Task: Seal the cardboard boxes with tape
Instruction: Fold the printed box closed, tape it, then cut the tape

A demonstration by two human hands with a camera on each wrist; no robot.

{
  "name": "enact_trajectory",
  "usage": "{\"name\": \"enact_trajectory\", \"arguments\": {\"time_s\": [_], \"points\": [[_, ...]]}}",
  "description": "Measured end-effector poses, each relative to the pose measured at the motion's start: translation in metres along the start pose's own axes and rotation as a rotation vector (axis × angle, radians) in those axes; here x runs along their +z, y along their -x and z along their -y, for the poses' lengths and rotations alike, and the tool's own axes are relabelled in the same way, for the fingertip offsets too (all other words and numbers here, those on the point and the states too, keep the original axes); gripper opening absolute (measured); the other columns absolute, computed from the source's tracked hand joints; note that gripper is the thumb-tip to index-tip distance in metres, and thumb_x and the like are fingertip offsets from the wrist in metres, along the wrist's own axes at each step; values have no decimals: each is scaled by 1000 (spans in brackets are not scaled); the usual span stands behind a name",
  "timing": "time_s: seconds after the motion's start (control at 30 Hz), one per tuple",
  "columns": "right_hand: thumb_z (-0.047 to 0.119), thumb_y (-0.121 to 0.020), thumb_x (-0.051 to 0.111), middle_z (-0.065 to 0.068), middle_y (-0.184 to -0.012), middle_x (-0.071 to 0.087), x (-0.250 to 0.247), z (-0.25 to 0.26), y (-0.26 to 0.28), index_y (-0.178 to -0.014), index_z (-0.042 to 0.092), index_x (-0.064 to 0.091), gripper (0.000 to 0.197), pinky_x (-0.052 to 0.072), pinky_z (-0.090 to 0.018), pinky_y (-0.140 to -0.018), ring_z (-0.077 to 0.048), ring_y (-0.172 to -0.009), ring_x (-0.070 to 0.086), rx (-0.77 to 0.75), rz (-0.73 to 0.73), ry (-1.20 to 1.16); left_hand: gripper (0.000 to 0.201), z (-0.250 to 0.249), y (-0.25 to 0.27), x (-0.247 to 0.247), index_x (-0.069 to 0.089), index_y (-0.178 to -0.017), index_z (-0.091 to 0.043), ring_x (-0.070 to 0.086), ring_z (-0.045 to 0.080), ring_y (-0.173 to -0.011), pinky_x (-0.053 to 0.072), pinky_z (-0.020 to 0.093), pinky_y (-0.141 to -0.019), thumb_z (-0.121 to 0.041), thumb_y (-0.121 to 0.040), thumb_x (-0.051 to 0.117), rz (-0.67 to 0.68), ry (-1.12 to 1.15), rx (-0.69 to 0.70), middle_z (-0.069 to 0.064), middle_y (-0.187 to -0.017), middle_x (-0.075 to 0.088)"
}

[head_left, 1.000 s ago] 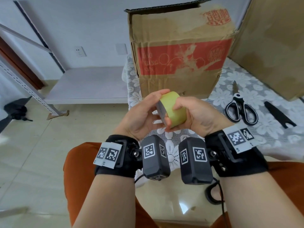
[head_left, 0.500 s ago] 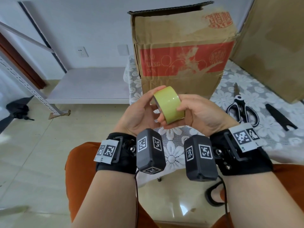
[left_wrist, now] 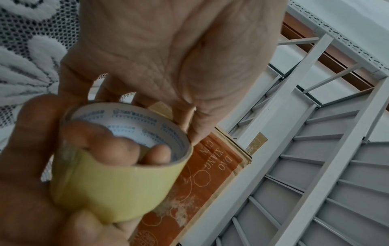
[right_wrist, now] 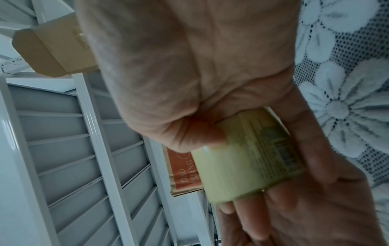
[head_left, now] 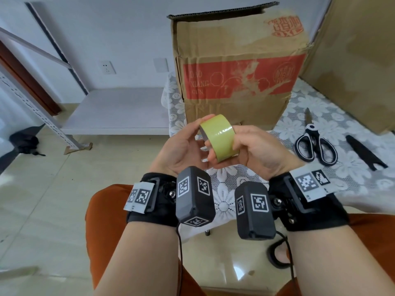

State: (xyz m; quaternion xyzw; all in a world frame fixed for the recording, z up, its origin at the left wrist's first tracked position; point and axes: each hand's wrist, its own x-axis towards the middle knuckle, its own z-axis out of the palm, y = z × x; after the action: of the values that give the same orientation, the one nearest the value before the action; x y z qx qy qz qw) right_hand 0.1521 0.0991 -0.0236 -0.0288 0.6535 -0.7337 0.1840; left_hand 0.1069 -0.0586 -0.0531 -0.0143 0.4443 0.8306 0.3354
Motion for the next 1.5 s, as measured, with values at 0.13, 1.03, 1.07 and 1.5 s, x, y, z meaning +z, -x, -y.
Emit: {"name": "enact_trajectory", "arguments": {"time_s": [0.13, 1.03, 1.07, 1.5], "points": [[-1, -87, 35, -21, -80, 67, 2, -1, -2, -88, -1, 68, 33, 50, -57, -86, -29, -74, 66, 4, -62, -47, 42, 0, -1, 2, 60, -123, -27, 60, 20, -51, 42, 44, -82, -35, -82, 62, -35, -32, 12, 3, -58, 57], [-10, -82, 60, -22, -96, 70, -6, -8, 4, -112, -1, 62, 31, 56, -43, -85, -31, -88, 67, -80, 107, 70, 22, -2, 4, 6, 60, -100, -25, 39, 21, -52, 45, 33, -62, -40, -88, 52, -55, -60, -78, 3, -52, 47], [-10, -82, 61, -23, -96, 70, -8, -8, 3, -111, -2, 62, 30, 57, -42, -84, -31, -87, 68, -79, 95, 64, 24, -1, 4, 7, 59, -96, -21, 40, 22, -53, 43, 33, -63, -41, -92, 49, -68, -56, -85, 4, -54, 49], [0, -84, 64, -16, -90, 72, -8, -10, 0, -101, 5, 64, 18, 41, -23, -46, -22, -76, 67, -96, 43, 75, 55, 2, 3, 2, 60, -120, -12, 61, 28, -77, 55, 49, -82, -25, -71, 82, -70, -61, -11, 15, -90, 60]]}}
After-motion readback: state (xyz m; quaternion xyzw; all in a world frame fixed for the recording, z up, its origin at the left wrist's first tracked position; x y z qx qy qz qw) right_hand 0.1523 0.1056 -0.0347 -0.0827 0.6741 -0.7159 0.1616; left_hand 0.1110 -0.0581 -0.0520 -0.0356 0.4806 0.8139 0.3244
